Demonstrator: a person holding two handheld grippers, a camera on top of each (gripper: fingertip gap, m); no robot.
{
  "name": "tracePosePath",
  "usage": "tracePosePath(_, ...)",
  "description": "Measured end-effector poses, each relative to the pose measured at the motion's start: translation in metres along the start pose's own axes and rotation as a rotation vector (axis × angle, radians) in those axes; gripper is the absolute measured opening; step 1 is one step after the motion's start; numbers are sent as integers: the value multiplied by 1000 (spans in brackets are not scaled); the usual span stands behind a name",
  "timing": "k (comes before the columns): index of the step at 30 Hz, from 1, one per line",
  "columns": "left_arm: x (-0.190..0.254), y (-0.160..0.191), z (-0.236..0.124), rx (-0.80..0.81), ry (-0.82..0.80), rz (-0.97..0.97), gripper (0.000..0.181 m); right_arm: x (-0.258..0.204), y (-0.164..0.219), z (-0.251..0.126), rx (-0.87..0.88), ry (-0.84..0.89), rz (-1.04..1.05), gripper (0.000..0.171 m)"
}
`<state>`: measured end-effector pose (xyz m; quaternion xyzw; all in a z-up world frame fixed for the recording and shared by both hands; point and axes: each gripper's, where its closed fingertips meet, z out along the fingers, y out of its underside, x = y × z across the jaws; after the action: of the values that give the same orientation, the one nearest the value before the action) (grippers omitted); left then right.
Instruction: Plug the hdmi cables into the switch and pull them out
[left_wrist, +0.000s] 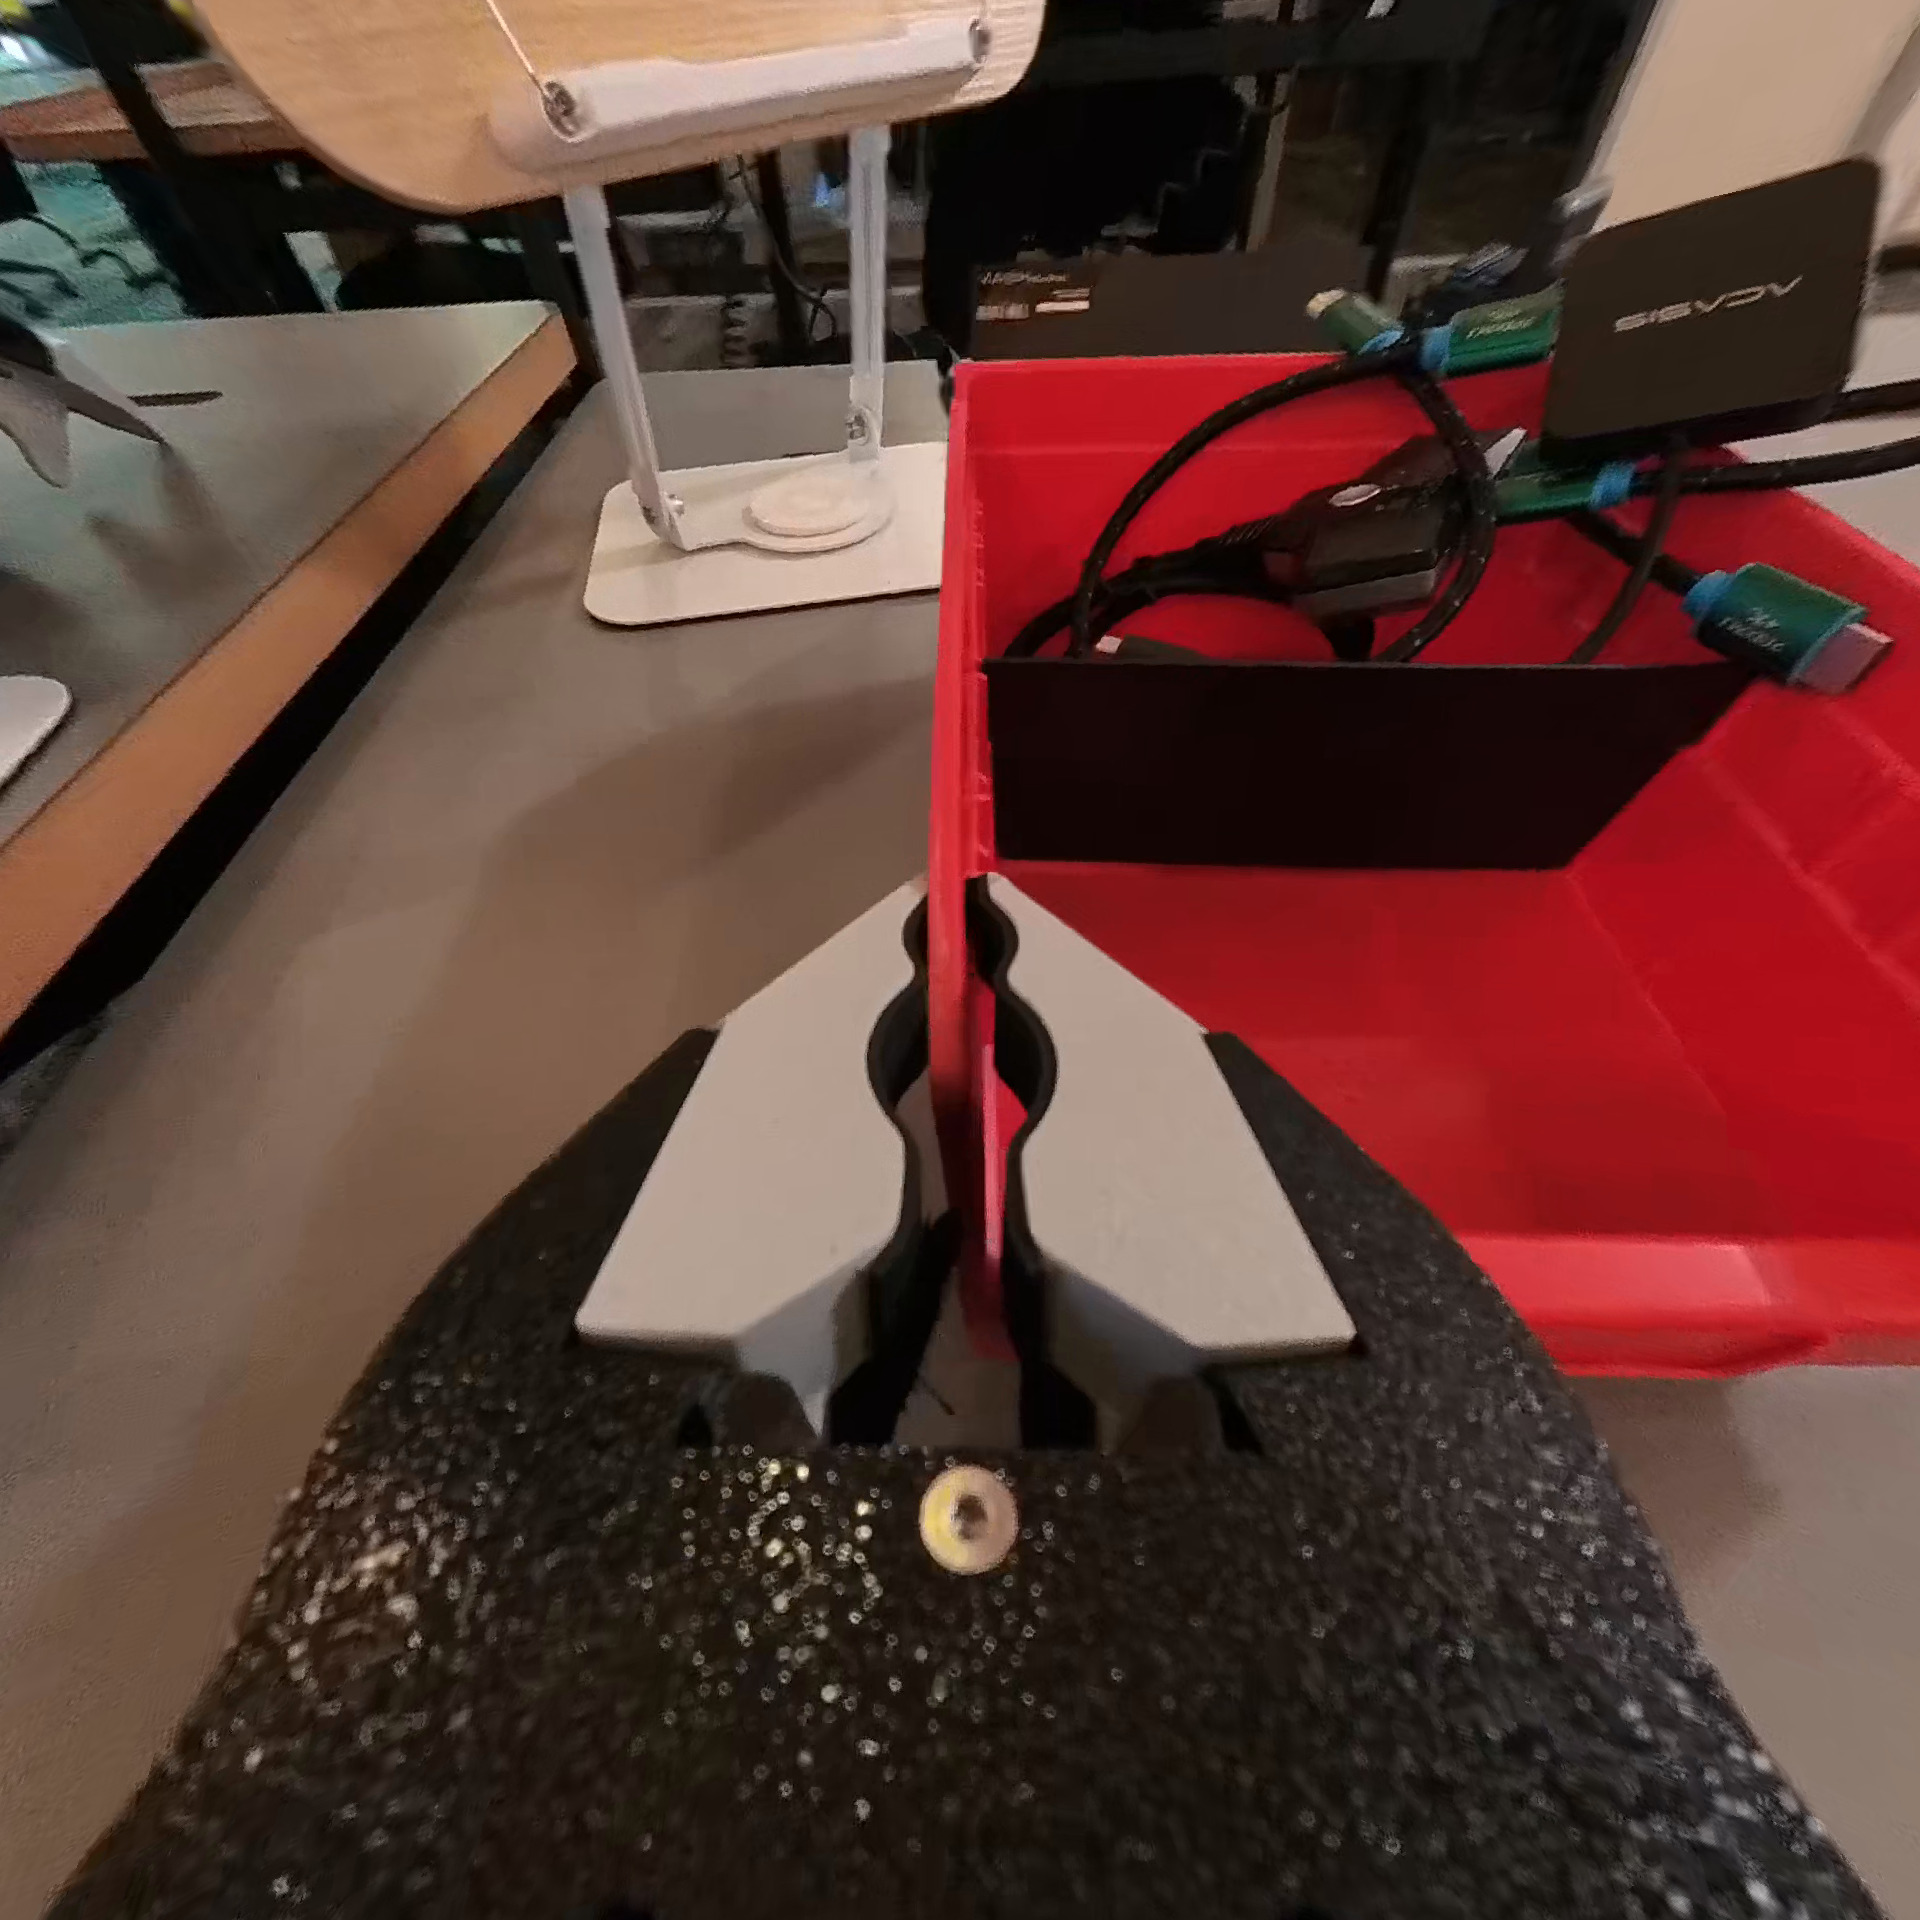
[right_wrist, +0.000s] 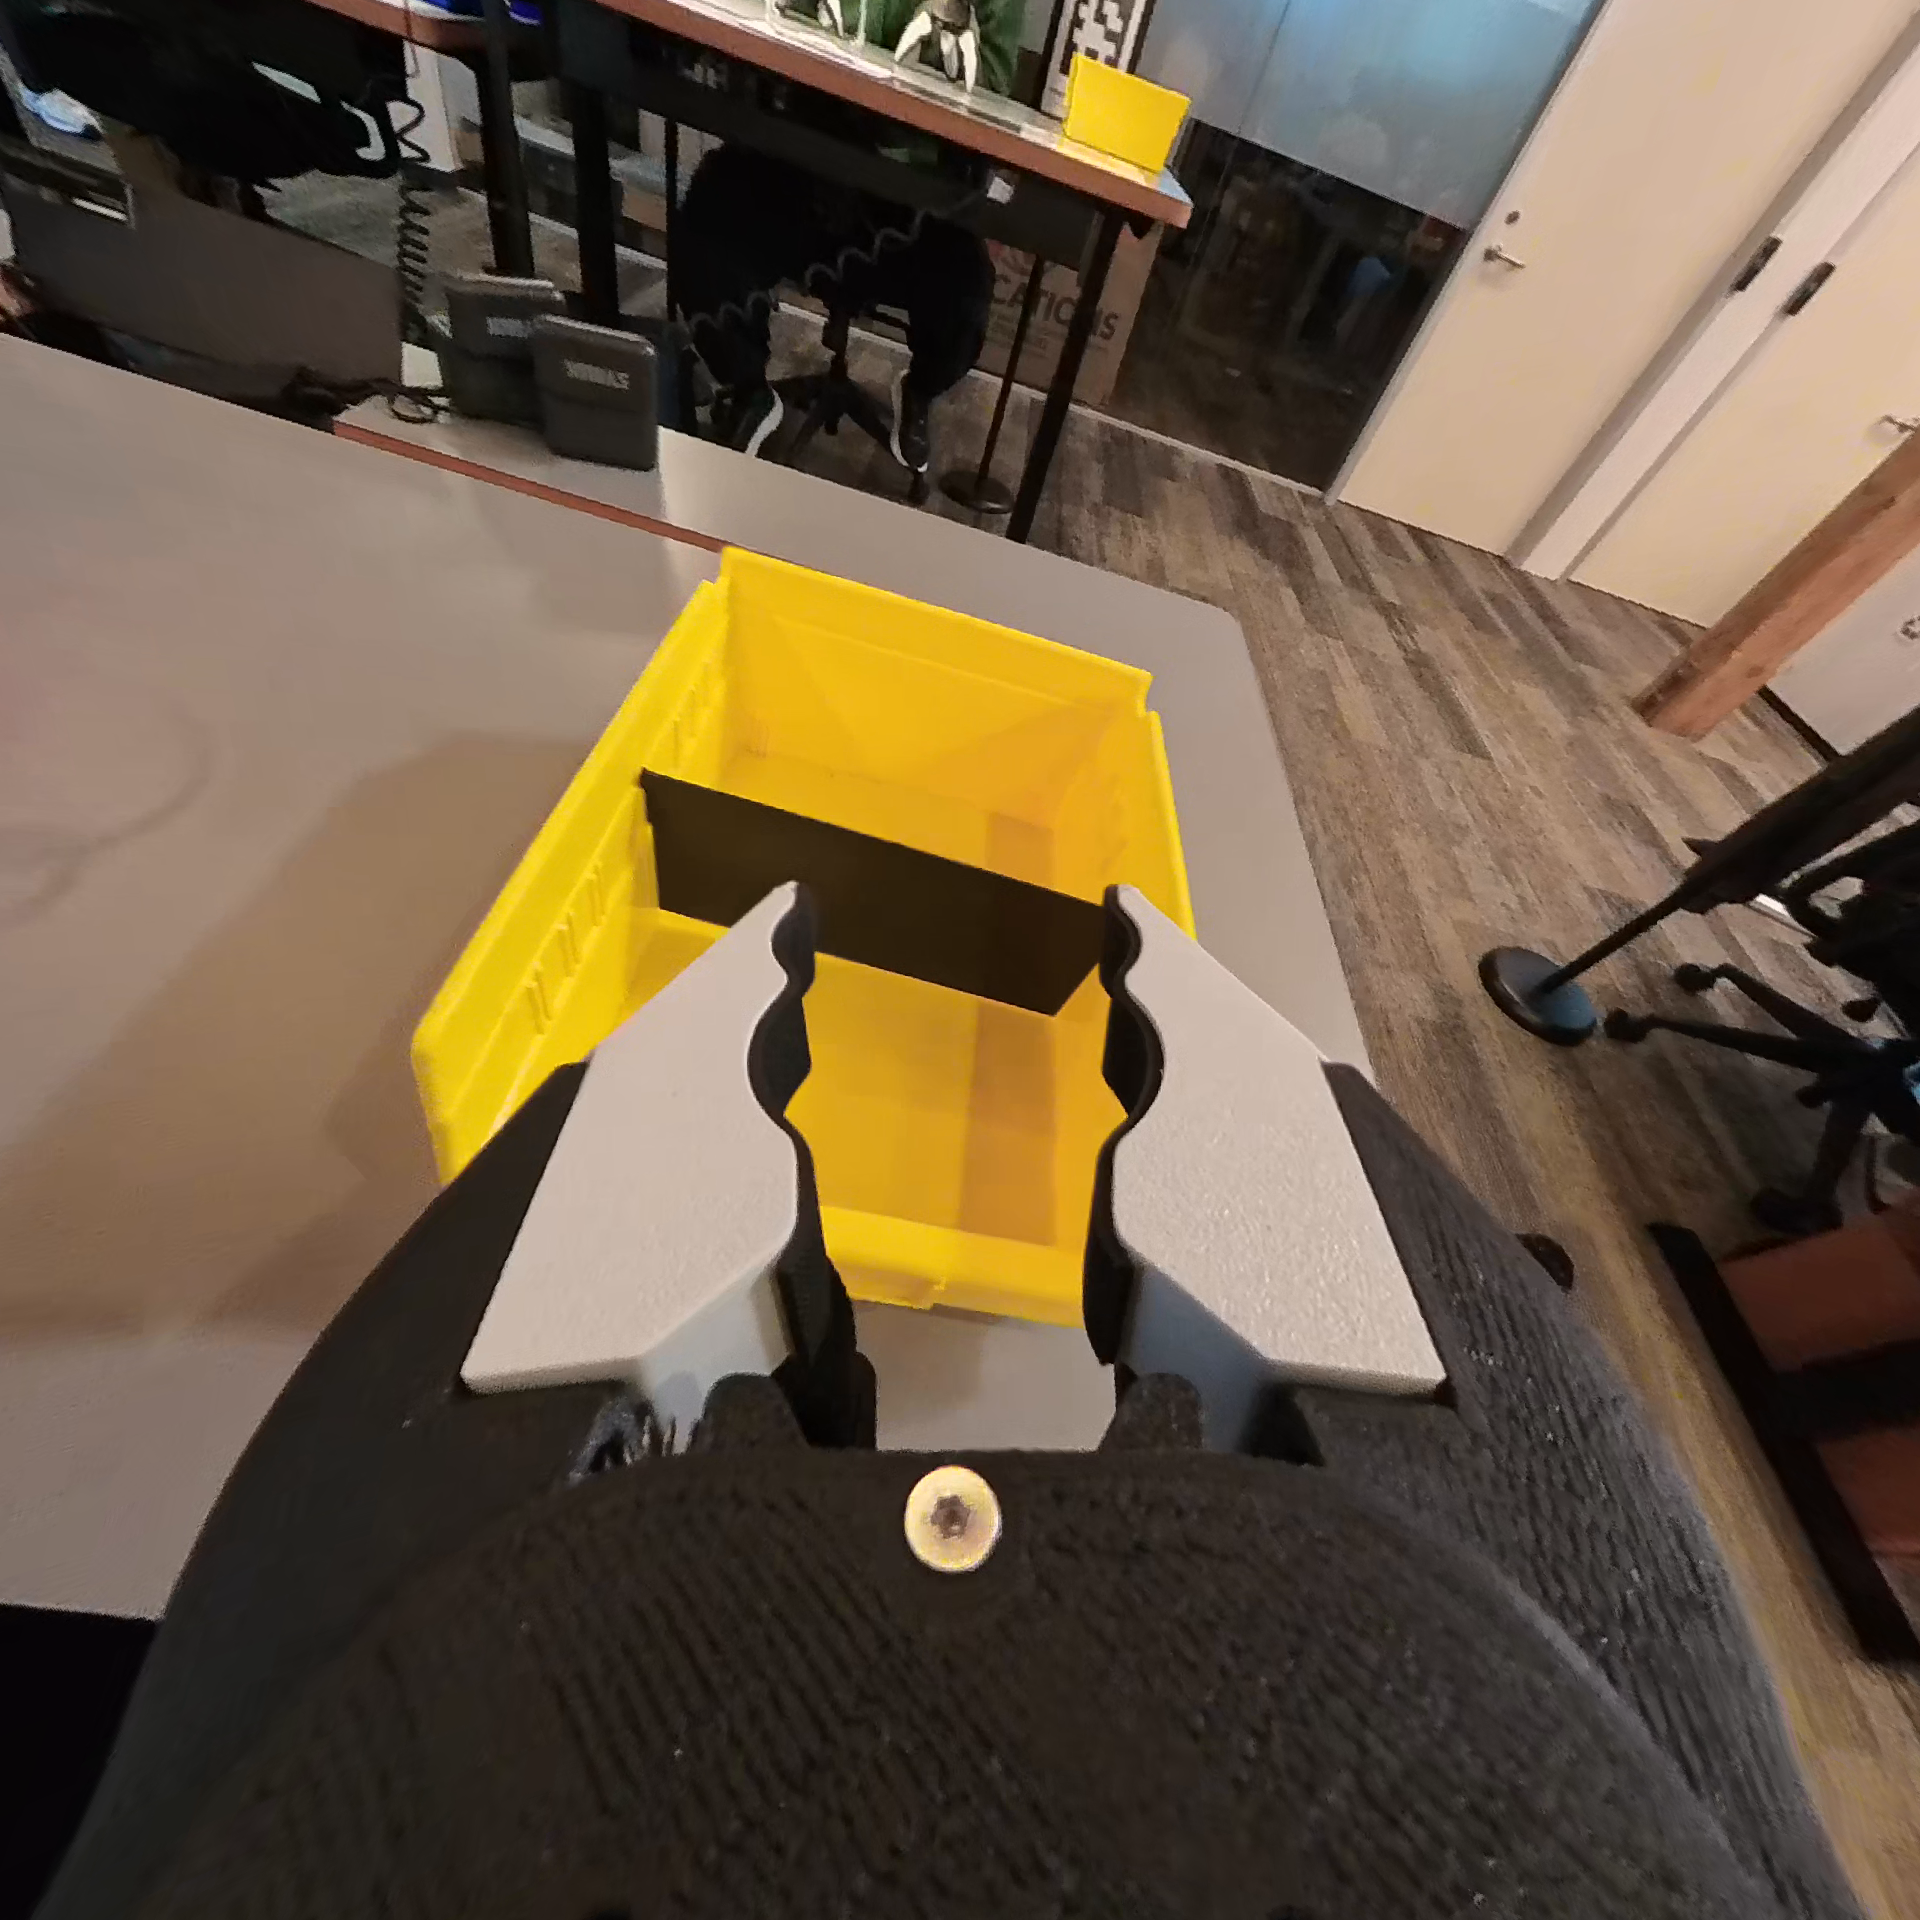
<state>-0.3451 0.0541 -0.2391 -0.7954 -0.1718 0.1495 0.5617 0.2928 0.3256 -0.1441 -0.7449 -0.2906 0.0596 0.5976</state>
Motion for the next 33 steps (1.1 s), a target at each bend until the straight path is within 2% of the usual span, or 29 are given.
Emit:
tracePosePath(1,0,-2,-1,-6,-37,18,10,-3,-1,1,2,-6,-6,54)
tracePosePath(2,-1,-13,-5,33,-97,39,35,-6,-3,1,2,-10,-13,54)
tracePosePath(3,-1,-26,-13,81,-147,83,41,-8,-3,2,1,-13,-21,54)
tracePosePath(5,5,-55,-28,175,-215,155,38,-13,-4,4,-6,-22,-40,54)
tracePosePath(8,53,-95,-33,285,-59,191,35,-17,-2,9,-23,-30,-57,54)
tracePosePath(11,99,-115,-16,281,109,228,40,-20,1,12,-35,-44,-60,54)
tracePosePath(16,162,-125,36,124,427,121,55,-18,4,11,-36,-47,-59,54)
tracePosePath(21,181,-105,99,-196,501,12,82,-11,5,9,-22,-48,-27,54)
tracePosePath(26,185,-92,134,-331,433,58,81,-7,9,10,-28,-49,-12,54)
tracePosePath(33,191,-85,143,-386,391,118,79,-6,10,10,-24,-57,1,54)
